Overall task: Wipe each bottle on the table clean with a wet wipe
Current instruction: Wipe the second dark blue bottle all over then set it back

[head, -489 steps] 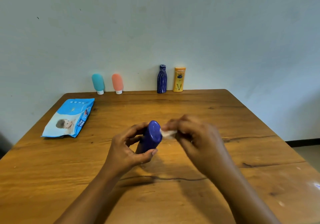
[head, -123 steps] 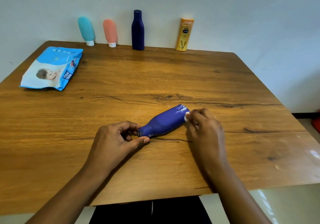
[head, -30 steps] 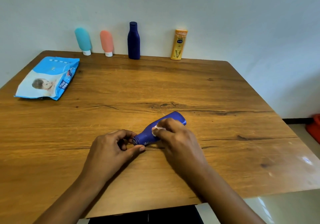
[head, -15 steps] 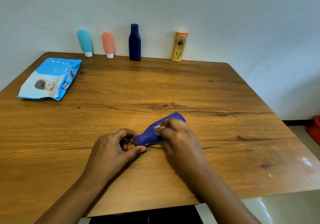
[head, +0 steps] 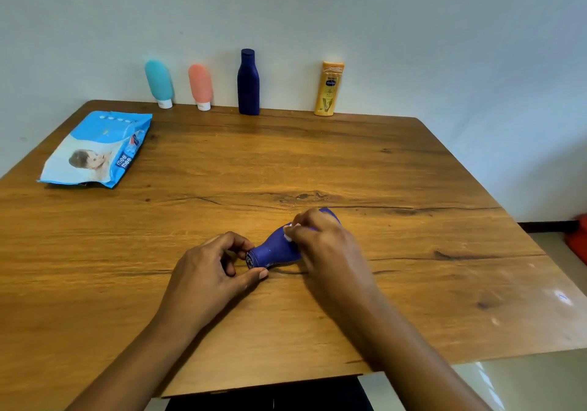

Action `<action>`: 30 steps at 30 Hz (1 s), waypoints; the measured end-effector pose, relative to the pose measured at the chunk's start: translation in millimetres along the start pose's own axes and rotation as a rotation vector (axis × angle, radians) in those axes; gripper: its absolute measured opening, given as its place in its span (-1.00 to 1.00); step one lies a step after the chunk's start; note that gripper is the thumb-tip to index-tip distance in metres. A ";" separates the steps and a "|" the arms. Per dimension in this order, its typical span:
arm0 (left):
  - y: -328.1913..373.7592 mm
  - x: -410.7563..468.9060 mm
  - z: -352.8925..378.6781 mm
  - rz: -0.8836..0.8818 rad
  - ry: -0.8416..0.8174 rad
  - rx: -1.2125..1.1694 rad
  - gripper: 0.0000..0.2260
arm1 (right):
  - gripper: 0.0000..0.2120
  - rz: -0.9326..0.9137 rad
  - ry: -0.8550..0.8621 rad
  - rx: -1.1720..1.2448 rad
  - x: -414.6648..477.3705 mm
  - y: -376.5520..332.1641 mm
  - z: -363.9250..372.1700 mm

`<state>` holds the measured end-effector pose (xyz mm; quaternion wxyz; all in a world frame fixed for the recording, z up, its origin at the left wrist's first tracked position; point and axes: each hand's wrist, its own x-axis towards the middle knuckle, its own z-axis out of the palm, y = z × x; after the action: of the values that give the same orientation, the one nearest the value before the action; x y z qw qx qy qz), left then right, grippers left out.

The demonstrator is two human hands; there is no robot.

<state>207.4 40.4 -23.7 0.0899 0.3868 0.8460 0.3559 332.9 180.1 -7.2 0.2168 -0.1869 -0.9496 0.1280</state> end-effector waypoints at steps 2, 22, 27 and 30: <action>0.3 1.1 -0.1 -0.015 -0.006 -0.007 -0.68 | -0.76 0.031 0.002 0.018 2.5 2.6 4.1; 10.6 -17.0 7.0 -0.045 0.106 -0.130 -0.69 | -0.85 0.295 0.357 0.134 -14.2 42.9 -15.2; 17.7 -22.2 8.0 0.160 0.155 -0.149 -0.61 | -0.81 0.133 0.379 0.227 -24.9 9.2 -14.7; 14.8 -21.6 7.8 0.243 0.204 -0.142 -0.58 | -0.79 0.027 0.383 0.282 -33.2 -9.7 -8.6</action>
<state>234.2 35.7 -22.0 -0.0129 0.4406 0.7704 0.4605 361.7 159.2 -8.6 0.4153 -0.1885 -0.8612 0.2244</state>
